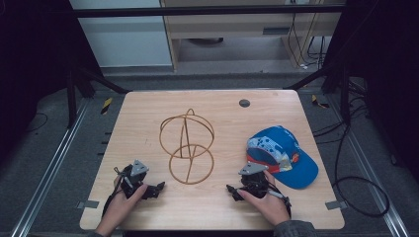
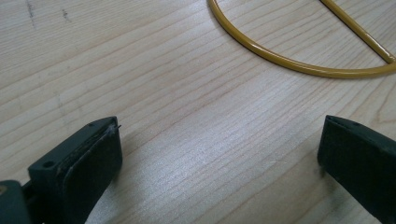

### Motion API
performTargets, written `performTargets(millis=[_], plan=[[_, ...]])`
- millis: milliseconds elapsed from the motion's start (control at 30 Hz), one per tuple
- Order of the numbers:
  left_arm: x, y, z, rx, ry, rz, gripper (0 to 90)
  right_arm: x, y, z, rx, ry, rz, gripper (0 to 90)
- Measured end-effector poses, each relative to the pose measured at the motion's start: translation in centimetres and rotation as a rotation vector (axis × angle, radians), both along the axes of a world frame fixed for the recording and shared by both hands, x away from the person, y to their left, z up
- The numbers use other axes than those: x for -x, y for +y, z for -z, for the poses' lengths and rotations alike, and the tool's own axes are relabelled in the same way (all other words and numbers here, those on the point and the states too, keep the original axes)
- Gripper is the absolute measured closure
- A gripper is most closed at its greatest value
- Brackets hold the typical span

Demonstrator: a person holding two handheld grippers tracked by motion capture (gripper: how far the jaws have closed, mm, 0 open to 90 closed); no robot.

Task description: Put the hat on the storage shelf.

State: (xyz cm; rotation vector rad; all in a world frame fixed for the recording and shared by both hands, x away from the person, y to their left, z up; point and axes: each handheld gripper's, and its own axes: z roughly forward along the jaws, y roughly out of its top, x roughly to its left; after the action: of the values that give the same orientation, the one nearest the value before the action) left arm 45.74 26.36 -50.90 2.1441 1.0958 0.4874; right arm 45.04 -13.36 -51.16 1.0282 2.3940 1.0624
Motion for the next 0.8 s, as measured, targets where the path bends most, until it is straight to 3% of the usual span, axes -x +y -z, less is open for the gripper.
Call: performTargets(millis=[167,233,367,400,433,467,600,633,700,800], plan=[[0.0,0.0,0.0,0.0,-0.001,0.0,0.0,0.0,-0.1,0.0,0.003,0.0,0.006,12.9],[0.0,0.0,0.0,0.0,0.0,0.0,0.0,0.1,-0.3,-0.5,0.019,0.02,-0.003,12.6],[0.0,0.0,0.0,-0.001,-0.001,-0.001,0.0,0.4,-1.0,-2.0,-0.017,0.008,-0.002,11.0],[0.0,0.0,0.0,-0.001,-0.001,-0.001,0.0,0.6,-1.8,-3.6,0.027,-0.011,-0.01,8.7],[0.0,0.0,0.0,-0.001,-0.001,-0.001,0.0,0.6,-1.8,-3.6,0.027,-0.011,-0.01,8.7],[0.0,0.0,0.0,-0.001,-0.001,-0.001,0.0,0.9,-2.9,-5.1,0.062,-0.023,-0.004,7.5],[0.0,0.0,0.0,0.0,-0.001,-0.001,0.0,1.1,-5.6,-8.4,0.112,-0.045,0.01,7.2],[0.0,0.0,0.0,0.0,-0.001,-0.001,0.0,1.1,-5.6,-8.4,0.112,-0.045,0.01,7.2],[0.0,0.0,0.0,0.0,0.0,-0.001,0.0,0.8,-7.9,-10.5,0.15,-0.052,0.022,7.4],[0.0,0.0,0.0,0.0,-0.001,-0.001,0.0,0.3,-10.0,-12.0,0.188,-0.043,0.035,8.0]])
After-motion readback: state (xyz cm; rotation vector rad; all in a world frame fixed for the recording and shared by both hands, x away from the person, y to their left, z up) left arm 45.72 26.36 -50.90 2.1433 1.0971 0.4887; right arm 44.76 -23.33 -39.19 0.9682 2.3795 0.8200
